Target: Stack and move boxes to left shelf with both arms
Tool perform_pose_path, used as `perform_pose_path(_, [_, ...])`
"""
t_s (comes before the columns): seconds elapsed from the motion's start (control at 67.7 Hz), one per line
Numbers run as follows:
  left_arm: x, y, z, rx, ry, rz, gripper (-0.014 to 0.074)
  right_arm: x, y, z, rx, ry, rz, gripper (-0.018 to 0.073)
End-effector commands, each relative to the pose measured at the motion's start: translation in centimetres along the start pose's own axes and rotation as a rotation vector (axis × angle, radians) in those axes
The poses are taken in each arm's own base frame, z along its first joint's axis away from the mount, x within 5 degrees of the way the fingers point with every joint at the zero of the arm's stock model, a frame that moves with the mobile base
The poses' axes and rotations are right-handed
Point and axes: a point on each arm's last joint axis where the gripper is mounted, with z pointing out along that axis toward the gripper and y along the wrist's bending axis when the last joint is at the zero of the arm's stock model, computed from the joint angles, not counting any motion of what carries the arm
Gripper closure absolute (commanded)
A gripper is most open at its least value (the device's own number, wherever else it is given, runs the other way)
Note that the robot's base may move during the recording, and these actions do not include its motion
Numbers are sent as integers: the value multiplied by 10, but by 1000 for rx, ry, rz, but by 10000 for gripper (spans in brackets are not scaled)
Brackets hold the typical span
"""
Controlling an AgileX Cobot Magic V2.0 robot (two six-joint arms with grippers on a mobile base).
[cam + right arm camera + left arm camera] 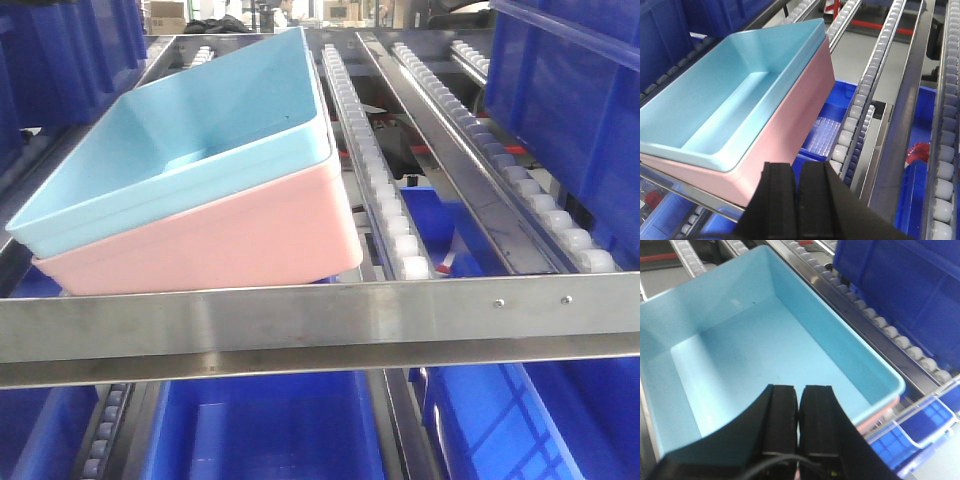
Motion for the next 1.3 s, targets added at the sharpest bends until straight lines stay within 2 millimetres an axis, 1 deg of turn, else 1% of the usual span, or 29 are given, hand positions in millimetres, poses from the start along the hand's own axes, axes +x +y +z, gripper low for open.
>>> perform_pose_path(0.0, [-7, -9, -10, 68, -54, 9, 600, -9, 2, -14, -35, -74, -35, 524])
perform_pose_path(0.133, [4, -14, -14, 120, -40, 19, 600, -8, 2, -30, -40, -116, -33, 524])
perform_pose_path(0.192, [9, -15, -14, 125, -28, 20, 600, -9, 1, -32, -39, -125, -32, 524])
perform_pose_path(0.887, [11, -14, -13, 122, -18, 25, 600, -9, 1, -32, -31, -121, -32, 524])
perform_pose_path(0.946, [8, -16, -13, 134, -41, -23, 600, -9, 1, -32, -31, -121, -32, 524])
perform_pose_path(1.049, [-1, -14, -14, 118, -147, 47, 600, -9, 1, -32, -31, -121, -32, 524])
perform_pose_path(1.167, [-12, -10, -16, 56, -271, 98, 600, -9, 1, -32, -31, -121, -32, 524])
perform_pose_path(1.286, [-16, -5, -17, -30, -311, 78, 600, -9, 1, -32, -31, -121, -32, 524])
